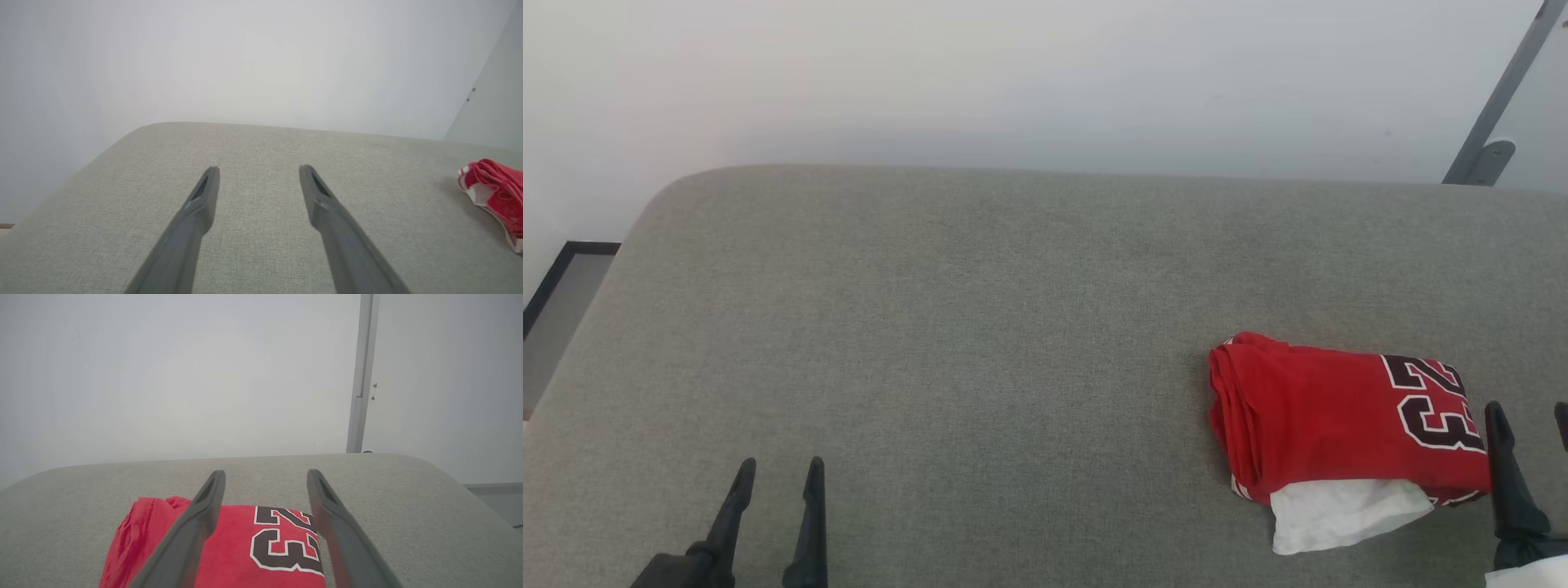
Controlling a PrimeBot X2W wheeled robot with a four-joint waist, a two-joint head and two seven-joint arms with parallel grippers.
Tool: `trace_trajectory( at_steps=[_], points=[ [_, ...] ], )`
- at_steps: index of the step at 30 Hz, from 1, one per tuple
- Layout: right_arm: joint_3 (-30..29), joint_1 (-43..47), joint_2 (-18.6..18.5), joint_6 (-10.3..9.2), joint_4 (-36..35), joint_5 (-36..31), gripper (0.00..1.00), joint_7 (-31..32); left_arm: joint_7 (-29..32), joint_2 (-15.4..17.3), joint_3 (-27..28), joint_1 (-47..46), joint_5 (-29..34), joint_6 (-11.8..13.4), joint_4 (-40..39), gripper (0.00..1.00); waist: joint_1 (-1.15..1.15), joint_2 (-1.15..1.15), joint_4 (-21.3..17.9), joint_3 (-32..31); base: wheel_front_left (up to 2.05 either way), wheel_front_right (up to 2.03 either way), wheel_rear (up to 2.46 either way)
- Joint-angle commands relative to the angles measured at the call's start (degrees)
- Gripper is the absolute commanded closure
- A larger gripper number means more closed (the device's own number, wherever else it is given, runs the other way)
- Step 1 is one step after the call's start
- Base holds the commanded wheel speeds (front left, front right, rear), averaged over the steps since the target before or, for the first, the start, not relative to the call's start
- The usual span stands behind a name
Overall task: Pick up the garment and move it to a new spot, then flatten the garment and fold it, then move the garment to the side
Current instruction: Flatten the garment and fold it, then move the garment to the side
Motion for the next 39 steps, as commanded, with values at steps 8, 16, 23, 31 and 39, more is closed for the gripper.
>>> trace_trajectory(
  at_steps=[8,16,23,31,39],
  points=[
    [0.4,-0.7,-0.1,-0.03,0.1,0.1,0.00,0.9,-0.3,-0.3,-0.3,-1.2,0.2,-0.1,-0.1,0.00,0.00,0.00,0.0,0.1,0.00,0.00,0.00],
    [1.7,-3.2,-2.7,-0.04,0.4,-0.2,0.00,5.3,-0.3,-1.3,-0.8,-3.7,-0.3,-0.1,0.2,0.00,0.00,0.00,0.0,1.7,0.00,0.00,0.00],
    [5.5,-9.8,-11.1,-0.04,4.1,2.5,0.00,23.7,-0.3,-2.2,-1.9,-6.8,-0.7,-0.1,0.3,0.00,0.00,0.00,-0.5,5.8,0.00,0.00,0.00],
    [7.6,-18.0,-20.6,-0.07,7.3,11.5,0.00,41.7,-0.3,-2.5,-2.8,-11.4,-1.3,-0.1,0.7,0.00,0.00,0.00,0.3,12.3,0.00,0.00,0.00],
    [12.9,-22.2,-24.6,-0.06,7.8,18.7,0.00,57.1,-0.3,-2.6,-4.9,-16.0,-1.4,-0.1,1.0,0.00,0.00,0.00,1.4,17.9,0.00,0.00,0.00]
  ],
)
